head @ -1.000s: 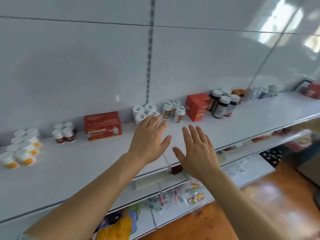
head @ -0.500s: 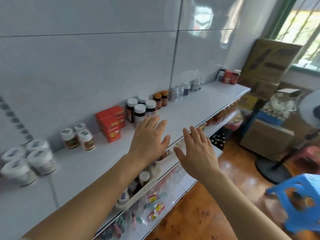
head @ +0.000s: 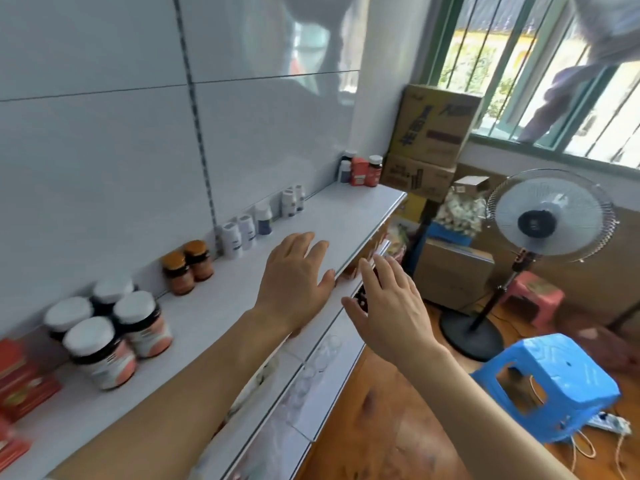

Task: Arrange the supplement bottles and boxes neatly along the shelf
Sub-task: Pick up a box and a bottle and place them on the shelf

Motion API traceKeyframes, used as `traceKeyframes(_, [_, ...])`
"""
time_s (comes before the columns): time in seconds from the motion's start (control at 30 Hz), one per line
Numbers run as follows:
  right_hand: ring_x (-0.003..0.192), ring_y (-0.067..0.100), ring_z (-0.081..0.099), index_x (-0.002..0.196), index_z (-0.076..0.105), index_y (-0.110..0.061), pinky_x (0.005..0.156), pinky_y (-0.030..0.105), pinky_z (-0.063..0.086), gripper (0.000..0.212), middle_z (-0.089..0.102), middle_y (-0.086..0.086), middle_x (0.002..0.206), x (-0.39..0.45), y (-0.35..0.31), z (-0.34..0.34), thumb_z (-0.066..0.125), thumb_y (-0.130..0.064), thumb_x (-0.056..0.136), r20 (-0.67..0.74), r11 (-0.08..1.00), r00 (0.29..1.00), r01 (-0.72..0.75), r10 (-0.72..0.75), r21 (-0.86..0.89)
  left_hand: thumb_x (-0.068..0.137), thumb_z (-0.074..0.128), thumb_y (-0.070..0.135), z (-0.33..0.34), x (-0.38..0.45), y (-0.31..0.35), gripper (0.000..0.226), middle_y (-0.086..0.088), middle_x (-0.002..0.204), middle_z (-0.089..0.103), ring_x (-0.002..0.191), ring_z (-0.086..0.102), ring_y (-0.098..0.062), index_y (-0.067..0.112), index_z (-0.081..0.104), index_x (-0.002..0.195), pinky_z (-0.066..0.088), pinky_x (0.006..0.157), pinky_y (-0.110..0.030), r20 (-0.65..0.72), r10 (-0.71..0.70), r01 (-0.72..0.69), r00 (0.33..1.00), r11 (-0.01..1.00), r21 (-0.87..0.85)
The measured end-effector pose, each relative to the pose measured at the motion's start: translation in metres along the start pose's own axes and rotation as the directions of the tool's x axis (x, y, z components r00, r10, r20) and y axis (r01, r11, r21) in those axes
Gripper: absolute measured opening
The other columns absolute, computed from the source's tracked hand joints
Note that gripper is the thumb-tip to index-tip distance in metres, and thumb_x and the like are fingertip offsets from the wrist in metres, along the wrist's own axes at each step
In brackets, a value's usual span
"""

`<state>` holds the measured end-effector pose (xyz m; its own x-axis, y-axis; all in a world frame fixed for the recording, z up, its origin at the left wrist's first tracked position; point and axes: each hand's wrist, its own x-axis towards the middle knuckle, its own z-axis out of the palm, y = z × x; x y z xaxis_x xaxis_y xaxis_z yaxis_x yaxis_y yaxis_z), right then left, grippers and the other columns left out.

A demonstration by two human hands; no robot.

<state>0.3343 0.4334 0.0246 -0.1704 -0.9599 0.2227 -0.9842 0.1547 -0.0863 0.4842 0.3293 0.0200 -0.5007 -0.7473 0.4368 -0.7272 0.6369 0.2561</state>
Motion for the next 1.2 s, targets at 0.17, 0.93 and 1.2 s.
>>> traceKeyframes(0.17, [0.152, 0.027, 0.005, 0.157, 0.017, -0.017, 0.124, 0.044, 0.011, 0.074, 0.015, 0.007, 0.164, 0.056, 0.068, 0.013, 0.033, -0.060, 0.099, -0.014, 1.000, 1.000, -0.007, 0.007, 0.027, 0.096, 0.050, 0.042, 0.053, 0.073, 0.026, 0.051, -0.008, 0.150, 0.043, 0.140, 0.034, -0.025, 0.019, 0.047, 0.142, 0.029, 0.115, -0.041, 0.018, 0.015, -0.015, 1.000, 1.000, 0.003])
traceKeyframes(0.93, [0.152, 0.027, -0.002, 0.157, 0.007, -0.019, 0.122, 0.041, 0.005, 0.074, 0.005, 0.009, 0.165, 0.397, 0.274, 0.094, 0.031, -0.059, 0.099, 0.125, 0.971, 0.963, 0.230, -0.237, 0.066, 0.097, 0.048, 0.043, 0.251, 0.372, 0.007, 0.052, -0.004, 0.145, 0.048, 0.137, 0.038, -0.022, 0.017, 0.047, 0.142, 0.032, 0.113, -0.039, 0.023, -0.282, 0.280, 0.959, 0.959, 0.049])
traceKeyframes(1.2, [0.149, 0.030, 0.014, 0.153, 0.025, -0.014, 0.122, 0.043, 0.017, 0.071, 0.027, 0.010, 0.159, 0.509, 0.304, 0.126, 0.041, -0.055, 0.098, 0.056, 0.933, 0.934, 0.348, -0.353, 0.088, 0.095, 0.054, 0.035, 0.287, 0.455, -0.023, 0.050, -0.007, 0.140, 0.053, 0.130, 0.046, -0.026, 0.012, 0.050, 0.139, 0.036, 0.108, -0.038, 0.009, -0.354, 0.353, 0.935, 0.934, 0.061])
